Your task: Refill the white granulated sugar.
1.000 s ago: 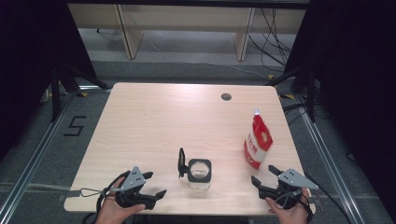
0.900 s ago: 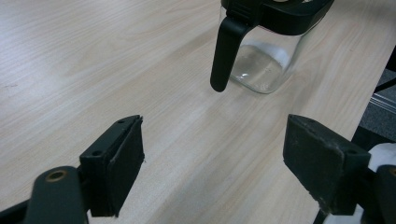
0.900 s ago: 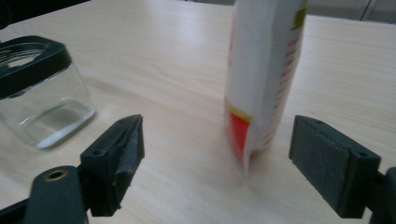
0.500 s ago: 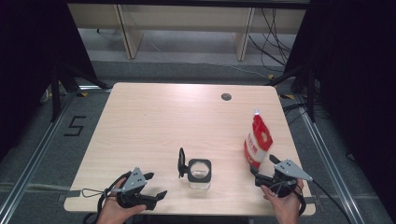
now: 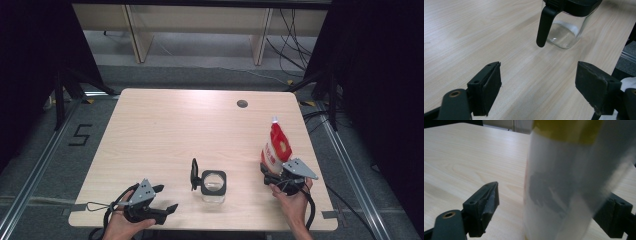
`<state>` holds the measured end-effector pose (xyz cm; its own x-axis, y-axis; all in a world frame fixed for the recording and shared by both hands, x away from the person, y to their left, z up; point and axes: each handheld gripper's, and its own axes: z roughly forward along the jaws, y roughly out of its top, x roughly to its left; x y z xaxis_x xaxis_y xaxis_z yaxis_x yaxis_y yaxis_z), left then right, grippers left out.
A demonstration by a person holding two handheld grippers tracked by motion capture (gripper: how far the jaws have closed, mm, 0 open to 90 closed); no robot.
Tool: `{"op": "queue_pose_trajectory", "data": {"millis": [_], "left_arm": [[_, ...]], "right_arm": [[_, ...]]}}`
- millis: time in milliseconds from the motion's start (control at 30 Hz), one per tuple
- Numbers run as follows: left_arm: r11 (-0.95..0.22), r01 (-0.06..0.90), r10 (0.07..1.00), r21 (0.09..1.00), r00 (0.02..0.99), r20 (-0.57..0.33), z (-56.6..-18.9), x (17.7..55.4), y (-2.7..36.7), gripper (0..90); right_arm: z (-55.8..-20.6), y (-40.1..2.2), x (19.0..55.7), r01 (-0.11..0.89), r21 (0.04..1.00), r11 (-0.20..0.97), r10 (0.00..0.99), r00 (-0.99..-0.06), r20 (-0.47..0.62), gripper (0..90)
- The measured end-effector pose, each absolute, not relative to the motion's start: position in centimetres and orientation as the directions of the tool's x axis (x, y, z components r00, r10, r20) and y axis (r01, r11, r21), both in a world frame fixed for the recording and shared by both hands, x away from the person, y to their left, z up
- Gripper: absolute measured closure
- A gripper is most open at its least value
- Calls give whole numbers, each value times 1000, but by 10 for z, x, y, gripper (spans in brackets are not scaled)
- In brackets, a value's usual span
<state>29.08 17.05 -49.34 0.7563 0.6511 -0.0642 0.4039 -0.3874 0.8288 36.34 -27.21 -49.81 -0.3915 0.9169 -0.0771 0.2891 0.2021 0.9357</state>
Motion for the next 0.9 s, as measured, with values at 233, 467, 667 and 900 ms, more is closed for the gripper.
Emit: {"op": "queue_pose_trajectory", "data": {"millis": [233, 467, 667, 900], "left_arm": [[-382, 403, 642, 832, 763, -75, -496, 292, 169, 205], [-379, 404, 641, 832, 763, -78, -496, 291, 168, 206], [-389, 410, 642, 825, 763, -76, -497, 291, 167, 206], [-374, 408, 640, 833, 763, -86, -498, 290, 165, 207]], "right_arm": [[-500, -271, 367, 236, 954, 187, 912, -403, -78, 146], [-503, -272, 368, 224, 955, 193, 918, -385, -96, 209], [-506, -268, 365, 232, 948, 216, 923, -365, -121, 227], [-509, -268, 365, 254, 948, 192, 932, -351, -95, 268]]}}
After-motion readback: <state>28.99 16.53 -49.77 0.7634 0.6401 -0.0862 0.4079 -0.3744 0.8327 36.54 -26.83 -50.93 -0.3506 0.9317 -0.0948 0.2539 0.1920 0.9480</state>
